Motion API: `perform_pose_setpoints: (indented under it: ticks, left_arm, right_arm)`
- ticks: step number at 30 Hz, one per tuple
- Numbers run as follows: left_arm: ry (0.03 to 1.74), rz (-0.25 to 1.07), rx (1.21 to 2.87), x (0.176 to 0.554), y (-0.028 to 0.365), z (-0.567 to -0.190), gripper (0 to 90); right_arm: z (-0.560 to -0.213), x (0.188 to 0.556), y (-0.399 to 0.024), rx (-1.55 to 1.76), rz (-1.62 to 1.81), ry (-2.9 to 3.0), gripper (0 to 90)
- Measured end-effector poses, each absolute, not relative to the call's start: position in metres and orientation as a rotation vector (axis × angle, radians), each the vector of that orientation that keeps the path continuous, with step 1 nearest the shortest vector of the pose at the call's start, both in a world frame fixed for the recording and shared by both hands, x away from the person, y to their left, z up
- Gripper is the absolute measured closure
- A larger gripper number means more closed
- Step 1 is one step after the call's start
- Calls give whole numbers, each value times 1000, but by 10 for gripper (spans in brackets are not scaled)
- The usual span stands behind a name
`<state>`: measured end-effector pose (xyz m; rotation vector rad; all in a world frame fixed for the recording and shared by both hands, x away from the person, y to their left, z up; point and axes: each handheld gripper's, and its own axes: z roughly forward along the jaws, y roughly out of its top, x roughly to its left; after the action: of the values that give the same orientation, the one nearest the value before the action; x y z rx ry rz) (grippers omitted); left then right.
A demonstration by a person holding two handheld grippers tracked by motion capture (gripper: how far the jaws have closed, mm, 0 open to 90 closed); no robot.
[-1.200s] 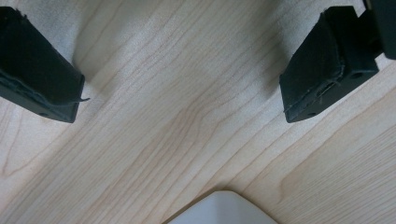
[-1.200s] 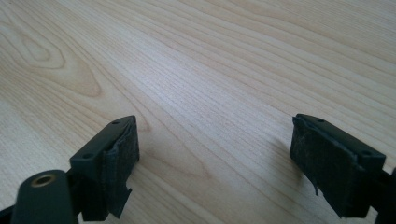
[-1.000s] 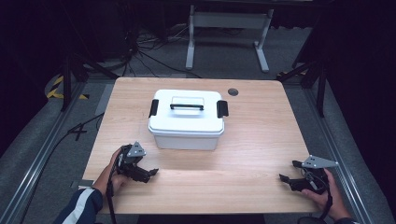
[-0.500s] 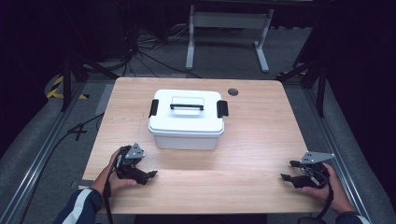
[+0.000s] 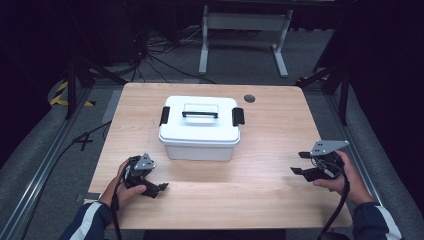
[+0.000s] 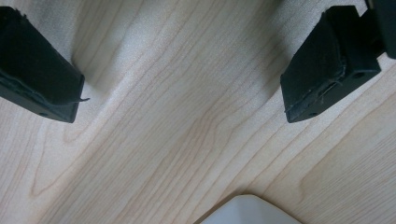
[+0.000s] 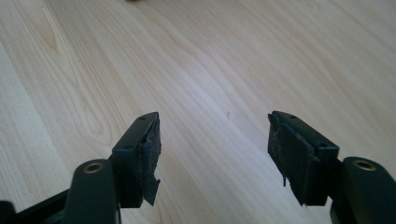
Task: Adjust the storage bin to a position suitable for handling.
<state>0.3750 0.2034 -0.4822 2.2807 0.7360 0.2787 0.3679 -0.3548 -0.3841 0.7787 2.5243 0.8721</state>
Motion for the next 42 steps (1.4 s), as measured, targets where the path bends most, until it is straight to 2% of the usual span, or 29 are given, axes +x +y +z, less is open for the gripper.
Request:
perform_pose_setpoints:
  ticks: [18, 31, 42]
  left_arm:
    - [733, 273, 2282, 375, 203, -482, 0]
    - [729, 272, 2283, 376, 204, -482, 0]
    - [727, 270, 2284, 376, 204, -482, 0]
  right_arm:
    - [-304, 409, -295, 549, 864, 2519, 416]
    - [-273, 436, -237, 431, 853, 2532, 417]
    - [-260, 454, -181, 275, 804, 2621, 438]
